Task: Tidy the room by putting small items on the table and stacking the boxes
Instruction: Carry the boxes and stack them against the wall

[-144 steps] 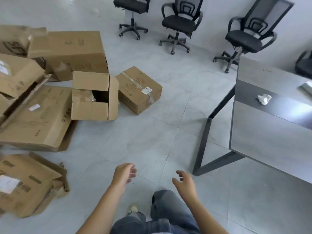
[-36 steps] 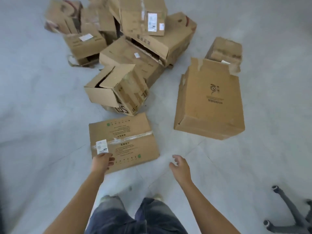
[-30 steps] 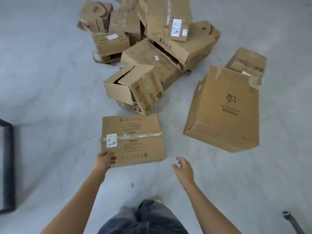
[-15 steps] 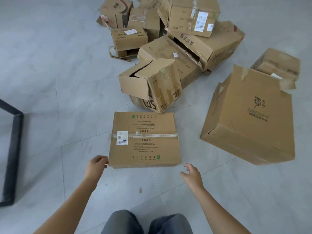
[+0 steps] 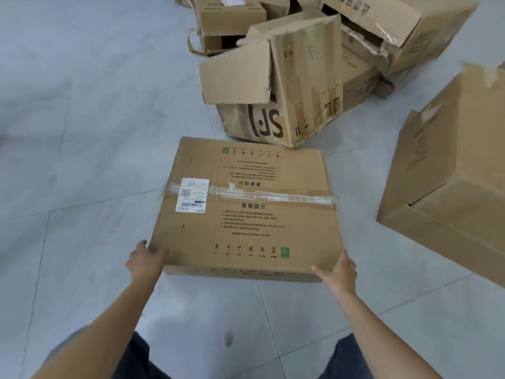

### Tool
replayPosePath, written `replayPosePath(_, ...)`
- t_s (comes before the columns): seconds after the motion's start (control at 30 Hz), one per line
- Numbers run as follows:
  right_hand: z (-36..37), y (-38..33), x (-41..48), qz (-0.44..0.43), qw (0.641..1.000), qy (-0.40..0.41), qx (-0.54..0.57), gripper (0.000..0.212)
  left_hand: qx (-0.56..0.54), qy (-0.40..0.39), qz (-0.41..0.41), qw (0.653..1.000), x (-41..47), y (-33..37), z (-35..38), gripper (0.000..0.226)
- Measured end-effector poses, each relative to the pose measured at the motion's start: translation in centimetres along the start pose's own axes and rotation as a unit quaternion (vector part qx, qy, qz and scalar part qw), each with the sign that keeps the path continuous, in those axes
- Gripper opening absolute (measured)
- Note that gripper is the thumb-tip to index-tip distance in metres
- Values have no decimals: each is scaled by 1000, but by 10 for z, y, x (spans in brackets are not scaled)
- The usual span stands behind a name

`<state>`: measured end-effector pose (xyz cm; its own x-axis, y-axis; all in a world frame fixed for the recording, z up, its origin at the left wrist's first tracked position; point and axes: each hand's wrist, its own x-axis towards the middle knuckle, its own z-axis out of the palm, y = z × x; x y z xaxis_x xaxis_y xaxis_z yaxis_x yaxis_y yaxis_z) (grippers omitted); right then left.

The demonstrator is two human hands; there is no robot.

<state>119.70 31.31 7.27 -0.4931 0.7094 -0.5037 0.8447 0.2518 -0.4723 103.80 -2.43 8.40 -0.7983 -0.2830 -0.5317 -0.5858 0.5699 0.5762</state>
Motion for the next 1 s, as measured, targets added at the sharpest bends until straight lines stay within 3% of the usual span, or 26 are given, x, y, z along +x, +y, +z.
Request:
replayPosePath(0.17,6,20,23,30,994,-34,95,115,-76,-35,-9,996,20,-28,16,67)
replayPosePath(0.4,10,27,41,35,997,-37,63,120,-145,9,-13,989,18,-32,25,67)
replayPosePath(0.77,11,30,31,24,991,-41,129,112,-248,-22,-29,968,5,-30,23,59)
replayPosePath(0.9,-11,24,8,-7,983,-76,169,94,-302,5,-29,953,-1,-15,11,55)
replayPosePath(1.0,-50,9,-9,-33,978,-71,195,99,-333,27,2,943,-13,2,-10,44)
